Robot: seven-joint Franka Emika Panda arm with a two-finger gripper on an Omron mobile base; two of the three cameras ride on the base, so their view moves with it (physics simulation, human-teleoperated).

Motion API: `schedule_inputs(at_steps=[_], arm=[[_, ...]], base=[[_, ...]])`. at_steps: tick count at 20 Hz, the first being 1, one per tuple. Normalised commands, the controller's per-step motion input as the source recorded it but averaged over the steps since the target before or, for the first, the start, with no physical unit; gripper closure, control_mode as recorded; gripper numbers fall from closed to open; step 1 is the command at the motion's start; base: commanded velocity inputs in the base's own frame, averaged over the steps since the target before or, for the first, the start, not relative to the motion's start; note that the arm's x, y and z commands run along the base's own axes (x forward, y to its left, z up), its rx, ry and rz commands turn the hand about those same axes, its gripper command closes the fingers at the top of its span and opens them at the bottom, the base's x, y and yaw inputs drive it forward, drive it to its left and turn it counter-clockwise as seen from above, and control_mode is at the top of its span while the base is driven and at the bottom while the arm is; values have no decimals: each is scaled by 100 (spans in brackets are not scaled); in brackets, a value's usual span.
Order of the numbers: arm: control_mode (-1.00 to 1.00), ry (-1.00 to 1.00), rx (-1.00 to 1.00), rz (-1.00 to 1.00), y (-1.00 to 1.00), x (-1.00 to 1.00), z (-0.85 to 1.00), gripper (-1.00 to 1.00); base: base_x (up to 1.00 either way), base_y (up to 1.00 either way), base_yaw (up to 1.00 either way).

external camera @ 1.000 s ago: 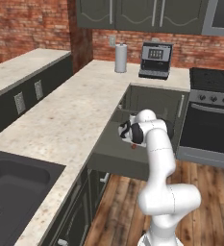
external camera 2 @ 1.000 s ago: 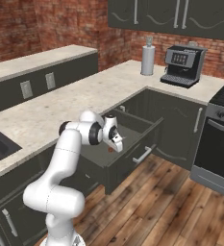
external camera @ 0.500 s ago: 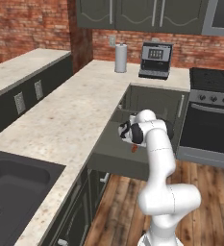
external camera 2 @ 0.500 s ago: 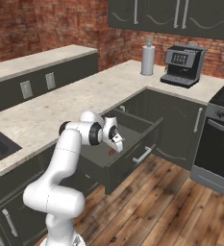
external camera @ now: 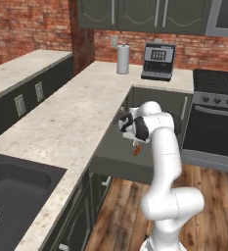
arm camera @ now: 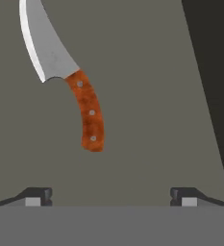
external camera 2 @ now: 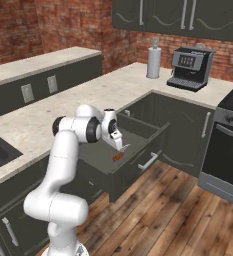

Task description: Pick up the metallic utensils from the counter and place them in the open drawer. Make sure not to pick up any wooden utensils.

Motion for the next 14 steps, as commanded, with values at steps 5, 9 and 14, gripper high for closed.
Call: schedule_inputs(at_steps=[5,9,14], arm=[[-100,-20,0,0,18,-100,58,-100],[-100,-15,-2,0,26,-100,55,-100],[-100,-11,-2,0,24,-100,78,-100]], base=[[0,0,0],[0,0,0],[0,0,0]])
